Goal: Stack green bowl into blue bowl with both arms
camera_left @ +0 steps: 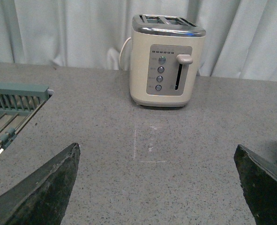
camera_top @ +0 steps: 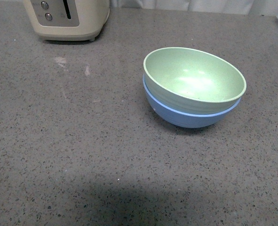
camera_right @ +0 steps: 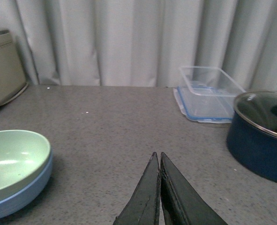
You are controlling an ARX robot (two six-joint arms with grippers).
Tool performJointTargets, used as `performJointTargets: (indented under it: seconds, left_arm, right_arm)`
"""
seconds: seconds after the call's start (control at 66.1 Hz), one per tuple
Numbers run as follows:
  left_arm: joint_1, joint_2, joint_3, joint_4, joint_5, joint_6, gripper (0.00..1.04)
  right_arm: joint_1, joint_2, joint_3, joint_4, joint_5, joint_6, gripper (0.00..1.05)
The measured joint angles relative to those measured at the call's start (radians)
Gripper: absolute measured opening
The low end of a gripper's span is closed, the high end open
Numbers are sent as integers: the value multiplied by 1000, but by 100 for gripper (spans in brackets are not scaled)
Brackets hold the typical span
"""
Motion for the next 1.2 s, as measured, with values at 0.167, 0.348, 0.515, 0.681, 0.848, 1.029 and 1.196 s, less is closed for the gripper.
performJointTargets:
  seconds: [0.167,0.348,0.515,0.681,0.848,1.029,1.196]
  left_arm:
    - [0,0,0,0,0,0,98]
    - [0,0,0,0,0,0,98]
    - [0,0,0,0,0,0,98]
    - [0,0,0,0,0,0,98]
    - [0,0,0,0,0,0,98]
    - [0,0,0,0,0,0,98]
    - [0,0,0,0,0,0,98]
  right_arm:
    - [-7,-43,0,-41,-4,0,1]
    - [-8,-195,1,-222,-6,0,1]
    - [-8,-220,1,-222,-7,0,29]
    - [-8,-220,1,-227,-7,0,66]
    - [-8,-220,1,-227,-8,1,97]
    - [-8,-220,1,-227,-7,0,95]
    - [-8,-220,1,-227,-7,0,95]
